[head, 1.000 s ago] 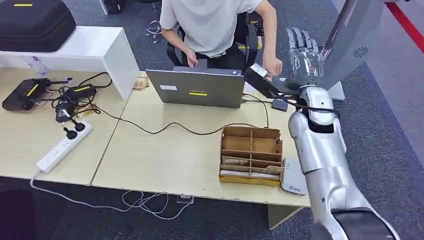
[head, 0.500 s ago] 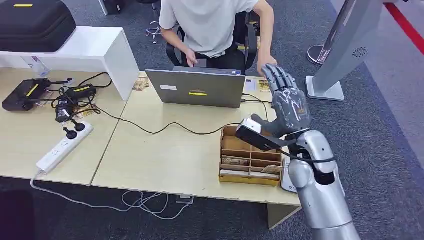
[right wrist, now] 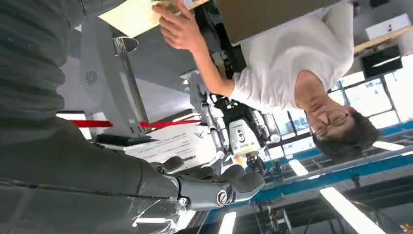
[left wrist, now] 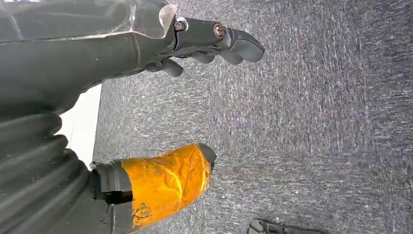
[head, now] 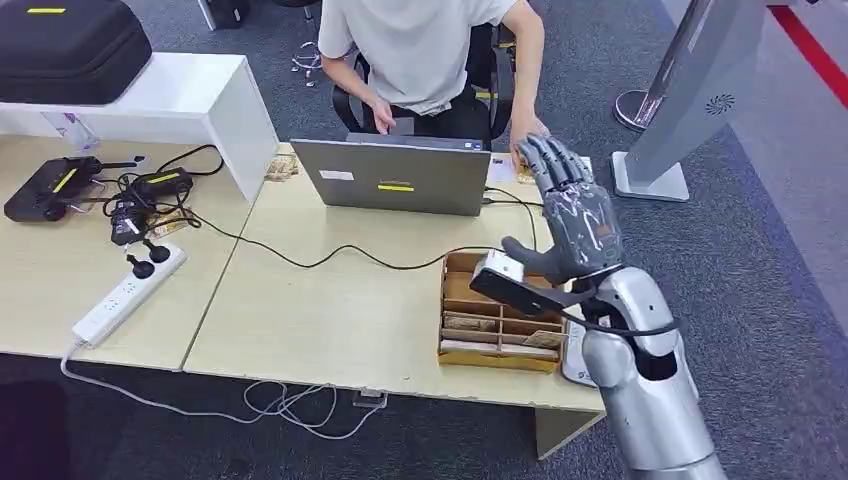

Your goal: Pass the card to the sensor for recognition and then transmit it.

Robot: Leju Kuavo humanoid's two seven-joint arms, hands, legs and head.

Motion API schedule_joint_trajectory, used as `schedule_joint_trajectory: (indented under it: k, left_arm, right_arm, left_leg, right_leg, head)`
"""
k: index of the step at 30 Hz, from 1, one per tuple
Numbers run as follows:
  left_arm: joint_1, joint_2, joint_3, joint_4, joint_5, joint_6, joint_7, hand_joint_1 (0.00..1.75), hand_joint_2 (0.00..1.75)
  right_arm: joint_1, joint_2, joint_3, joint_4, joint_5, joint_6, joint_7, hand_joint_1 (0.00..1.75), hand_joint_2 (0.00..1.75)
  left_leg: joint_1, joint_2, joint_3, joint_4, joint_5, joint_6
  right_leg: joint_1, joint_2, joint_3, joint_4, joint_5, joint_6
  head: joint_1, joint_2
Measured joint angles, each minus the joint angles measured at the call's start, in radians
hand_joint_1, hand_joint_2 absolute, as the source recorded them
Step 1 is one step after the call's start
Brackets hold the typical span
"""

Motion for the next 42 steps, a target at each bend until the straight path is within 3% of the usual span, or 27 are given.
schedule_joint_trajectory:
  k: [11,20,42]
  left_arm:
    - [-0.001,0.0,0.024,0.0,0.008,0.0,0.002,0.0,1.75]
    - [-0.001,0.001,0.028,0.0,0.008,-0.001,0.002,0.0,1.75]
    - [-0.001,0.002,0.035,0.0,0.008,-0.002,0.002,0.0,1.75]
  right_arm:
    - [-0.034,-0.053,0.08,0.109,0.023,-0.022,0.02,0.0,1.75]
    - [-0.034,-0.102,0.096,0.203,0.034,-0.042,0.025,0.0,1.75]
    - [-0.036,-0.11,0.1,0.266,0.034,-0.042,0.025,0.0,1.75]
  left_leg:
    - [0.0,0.0,0.0,0.0,0.0,0.0]
    - [0.0,0.0,0.0,0.0,0.0,0.0]
    - [0.0,0.0,0.0,0.0,0.0,0.0]
  right_leg:
    - [0.0,0.0,0.0,0.0,0.0,0.0]
    - [0.0,0.0,0.0,0.0,0.0,0.0]
    - [0.0,0.0,0.0,0.0,0.0,0.0]
  head:
    - [0.0,0.0]
    - [0.0,0.0]
    - [0.0,0.0]
